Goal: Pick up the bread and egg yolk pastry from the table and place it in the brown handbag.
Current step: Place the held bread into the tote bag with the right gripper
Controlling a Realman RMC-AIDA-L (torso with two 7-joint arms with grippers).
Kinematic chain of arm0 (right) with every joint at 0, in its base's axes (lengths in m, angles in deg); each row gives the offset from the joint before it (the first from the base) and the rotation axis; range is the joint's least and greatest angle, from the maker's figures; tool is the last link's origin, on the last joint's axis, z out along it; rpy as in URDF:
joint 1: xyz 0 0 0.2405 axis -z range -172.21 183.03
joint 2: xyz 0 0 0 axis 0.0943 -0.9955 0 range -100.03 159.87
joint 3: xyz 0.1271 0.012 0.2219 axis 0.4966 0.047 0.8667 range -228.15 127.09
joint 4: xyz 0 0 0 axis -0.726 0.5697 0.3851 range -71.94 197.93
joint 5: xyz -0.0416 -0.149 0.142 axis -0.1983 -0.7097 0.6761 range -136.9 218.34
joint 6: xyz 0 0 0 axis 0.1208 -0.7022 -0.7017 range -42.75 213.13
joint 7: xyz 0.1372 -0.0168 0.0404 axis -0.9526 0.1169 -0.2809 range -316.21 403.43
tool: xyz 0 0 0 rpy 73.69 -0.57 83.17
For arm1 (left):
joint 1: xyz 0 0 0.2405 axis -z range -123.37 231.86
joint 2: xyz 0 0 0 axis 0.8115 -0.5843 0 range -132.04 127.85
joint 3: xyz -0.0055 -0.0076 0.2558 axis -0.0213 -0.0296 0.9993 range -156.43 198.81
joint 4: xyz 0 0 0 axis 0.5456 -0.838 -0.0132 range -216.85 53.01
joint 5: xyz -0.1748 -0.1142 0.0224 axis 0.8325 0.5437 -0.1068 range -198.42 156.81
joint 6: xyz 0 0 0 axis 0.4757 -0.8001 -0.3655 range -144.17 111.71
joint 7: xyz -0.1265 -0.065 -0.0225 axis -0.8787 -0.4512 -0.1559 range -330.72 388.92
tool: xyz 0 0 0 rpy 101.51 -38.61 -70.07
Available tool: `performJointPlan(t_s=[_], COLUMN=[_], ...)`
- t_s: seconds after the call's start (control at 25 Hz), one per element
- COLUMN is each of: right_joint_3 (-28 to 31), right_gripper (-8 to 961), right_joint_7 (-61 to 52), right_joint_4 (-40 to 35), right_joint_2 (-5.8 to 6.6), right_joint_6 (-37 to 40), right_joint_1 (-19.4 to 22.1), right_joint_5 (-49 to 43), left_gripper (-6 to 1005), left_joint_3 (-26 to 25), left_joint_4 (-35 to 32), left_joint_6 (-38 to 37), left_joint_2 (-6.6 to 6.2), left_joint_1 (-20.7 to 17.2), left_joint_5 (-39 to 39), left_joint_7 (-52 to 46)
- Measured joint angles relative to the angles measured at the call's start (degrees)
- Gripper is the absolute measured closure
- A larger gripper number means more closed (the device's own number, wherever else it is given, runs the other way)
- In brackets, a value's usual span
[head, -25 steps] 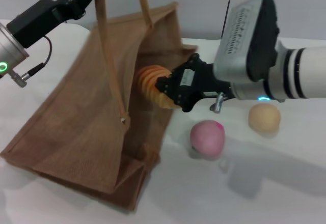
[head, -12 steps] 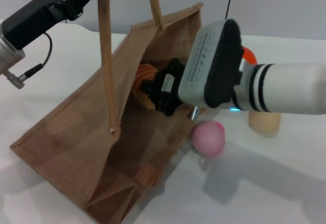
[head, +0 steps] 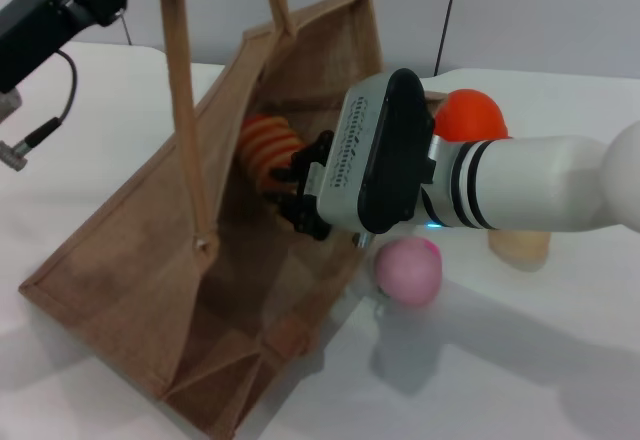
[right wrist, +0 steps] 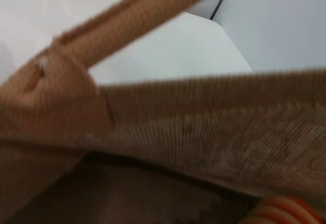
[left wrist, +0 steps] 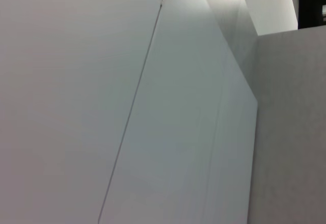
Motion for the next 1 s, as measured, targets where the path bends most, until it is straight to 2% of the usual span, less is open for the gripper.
performJointPlan(t_s=[0.44, 0.68, 0.84, 1.0], right_joint_3=[-0.1, 1.24, 5.44, 13.67], right_gripper=[442, 261, 163, 105], right_joint_7=[0.63, 1.31, 2.32, 4.28], right_joint_4=[-2.43, -7.26, -10.97, -13.57], right_joint_2=[0.1, 0.49, 0.74, 0.74], right_joint_6=[0.04, 0.27, 2.84, 9.3], right_joint_1=[0.9, 4.68, 9.16, 13.56], right_joint_5=[3.79, 3.61, 3.27, 3.17], left_gripper=[882, 882, 882, 882], left_joint_3=[-3.85, -7.25, -9.07, -10.34], left_joint_4=[0.14, 0.14, 0.14, 0.14], left_joint_6=[-0.12, -3.69, -5.55, -7.45], left_joint_2=[-0.15, 0.63, 0.85, 0.88], left_joint_1=[-1.57, -2.96, -4.58, -5.63], left_joint_5=[0.18, 0.16, 0.14, 0.15], left_joint_7=[0.08, 0.68, 0.86, 1.57])
